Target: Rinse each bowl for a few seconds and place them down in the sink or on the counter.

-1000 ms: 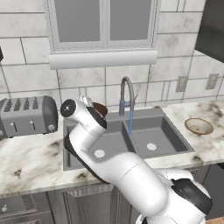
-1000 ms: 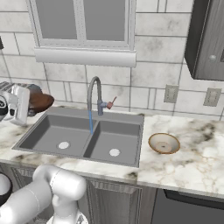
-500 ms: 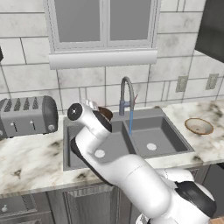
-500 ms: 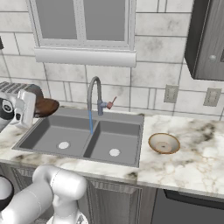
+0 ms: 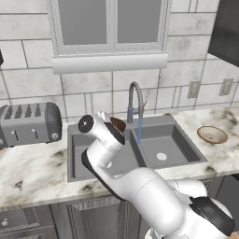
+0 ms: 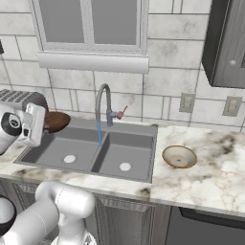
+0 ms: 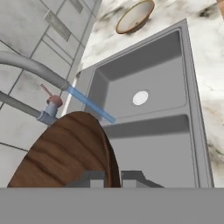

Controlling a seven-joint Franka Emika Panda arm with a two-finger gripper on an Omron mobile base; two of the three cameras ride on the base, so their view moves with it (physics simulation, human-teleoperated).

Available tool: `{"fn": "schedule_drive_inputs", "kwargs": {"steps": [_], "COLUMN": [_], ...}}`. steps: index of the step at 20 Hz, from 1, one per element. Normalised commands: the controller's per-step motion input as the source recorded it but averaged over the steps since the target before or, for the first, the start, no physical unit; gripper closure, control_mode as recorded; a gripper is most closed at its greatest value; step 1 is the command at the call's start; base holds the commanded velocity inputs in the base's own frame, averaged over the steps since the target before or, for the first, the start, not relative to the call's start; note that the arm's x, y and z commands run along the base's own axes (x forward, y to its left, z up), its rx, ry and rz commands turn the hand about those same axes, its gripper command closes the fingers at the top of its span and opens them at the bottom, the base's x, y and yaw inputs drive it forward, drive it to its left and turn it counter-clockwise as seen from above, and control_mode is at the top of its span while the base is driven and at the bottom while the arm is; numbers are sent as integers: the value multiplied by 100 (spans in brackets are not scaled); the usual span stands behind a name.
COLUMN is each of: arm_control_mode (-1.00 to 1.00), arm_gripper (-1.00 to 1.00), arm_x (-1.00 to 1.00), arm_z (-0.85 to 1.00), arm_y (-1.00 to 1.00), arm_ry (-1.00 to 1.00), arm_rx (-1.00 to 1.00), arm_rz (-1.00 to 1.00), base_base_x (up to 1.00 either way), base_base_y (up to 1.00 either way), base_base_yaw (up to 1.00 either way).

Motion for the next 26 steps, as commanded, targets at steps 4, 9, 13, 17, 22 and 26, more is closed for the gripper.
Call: {"fn": "schedule_drive_inputs", "kwargs": {"steps": [4,9,13,17,22,26], "arm_control_mode": [-100,-100,-100,-100,-100,-100], "arm_gripper": [100,100,100,100,100,100], "arm_x": [0,0,0,2,4,10], "arm_z": [-18,-16,-15,-15,-15,-15], "arm_y": [-26,-26,-25,-22,-22,-18], "arm_ry": [0,0,0,0,0,0], "arm_rx": [-1,0,0,0,0,0], "arm_rz": [-2,-1,-1,-1,0,0], "base_base_x": [0,0,0,0,0,0], "base_base_y": [0,0,0,0,0,0], "base_base_yaw": [0,0,0,0,0,0]}}
